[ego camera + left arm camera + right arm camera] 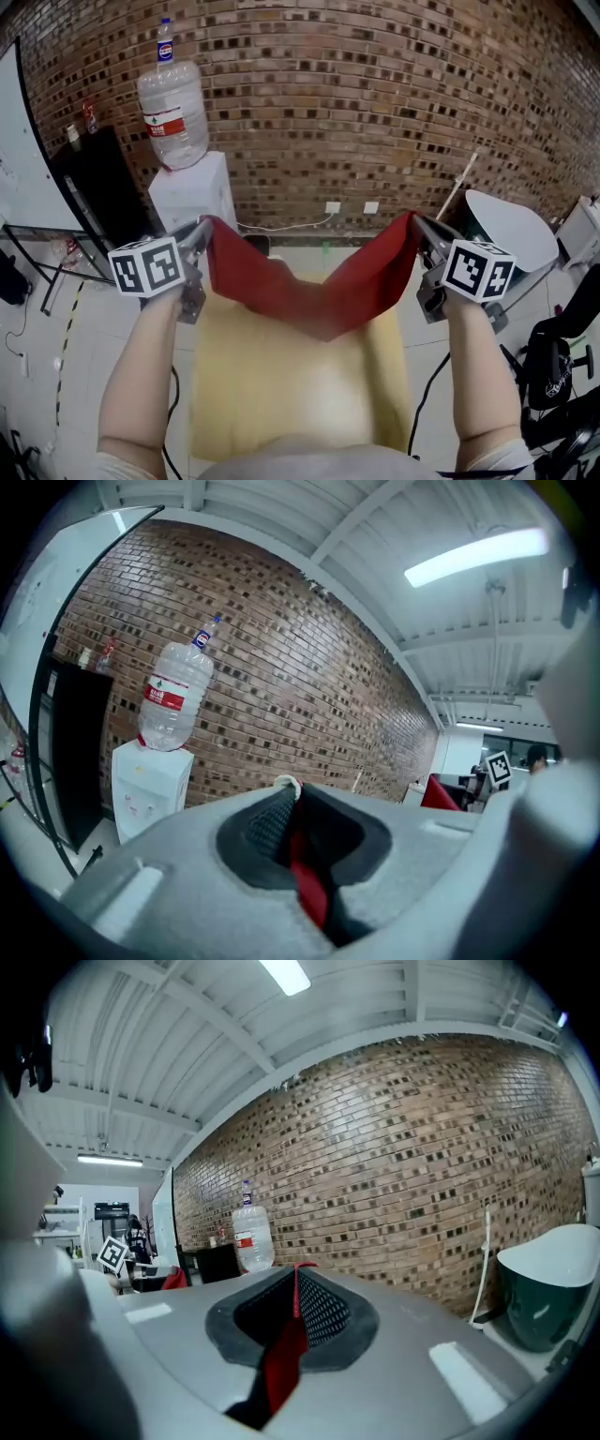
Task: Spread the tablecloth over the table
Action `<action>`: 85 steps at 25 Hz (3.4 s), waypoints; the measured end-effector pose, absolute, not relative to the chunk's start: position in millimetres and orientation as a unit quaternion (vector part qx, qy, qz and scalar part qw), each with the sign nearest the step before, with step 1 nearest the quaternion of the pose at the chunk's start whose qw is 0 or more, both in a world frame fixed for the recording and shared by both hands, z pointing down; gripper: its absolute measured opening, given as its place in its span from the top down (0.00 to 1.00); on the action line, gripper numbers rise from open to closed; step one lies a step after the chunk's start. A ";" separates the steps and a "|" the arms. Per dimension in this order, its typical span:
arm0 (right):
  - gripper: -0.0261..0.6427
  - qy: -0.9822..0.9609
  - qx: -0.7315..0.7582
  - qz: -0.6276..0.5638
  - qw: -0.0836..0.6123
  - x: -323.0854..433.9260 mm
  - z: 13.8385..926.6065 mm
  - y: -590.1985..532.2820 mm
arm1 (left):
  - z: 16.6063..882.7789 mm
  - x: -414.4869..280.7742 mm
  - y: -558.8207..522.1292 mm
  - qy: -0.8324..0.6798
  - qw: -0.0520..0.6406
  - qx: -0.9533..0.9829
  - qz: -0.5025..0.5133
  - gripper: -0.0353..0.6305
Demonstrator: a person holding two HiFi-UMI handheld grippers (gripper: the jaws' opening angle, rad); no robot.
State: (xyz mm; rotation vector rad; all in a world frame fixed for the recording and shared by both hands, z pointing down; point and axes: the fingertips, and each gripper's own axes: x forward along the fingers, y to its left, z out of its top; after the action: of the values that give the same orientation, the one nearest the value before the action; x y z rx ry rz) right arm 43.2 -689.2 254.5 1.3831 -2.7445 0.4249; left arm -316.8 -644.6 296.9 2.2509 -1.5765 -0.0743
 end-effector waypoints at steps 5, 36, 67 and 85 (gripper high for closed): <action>0.95 -0.879 0.461 0.120 0.012 27.5 236.0 -735.8 | 277.1 -346.4 -691.6 -0.568 0.176 0.804 -0.021 0.93; 0.95 -0.830 0.532 0.167 0.009 52.1 300.6 -854.1 | 318.5 -406.6 -783.3 -0.584 0.164 0.795 0.001 0.93; 0.95 -0.841 0.508 0.181 0.052 115.2 363.9 -512.2 | 376.7 -360.7 -432.4 -0.627 0.184 0.757 0.008 0.93; 0.95 -0.816 0.509 0.257 0.099 176.2 487.3 -349.2 | 492.5 -315.7 -259.3 -0.650 0.261 0.712 0.046 0.93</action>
State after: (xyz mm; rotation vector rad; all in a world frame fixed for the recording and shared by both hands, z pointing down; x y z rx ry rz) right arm 176.2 -349.2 487.3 1.5046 -2.4117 0.7596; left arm -315.7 -259.3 492.5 1.9287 -1.7596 0.1241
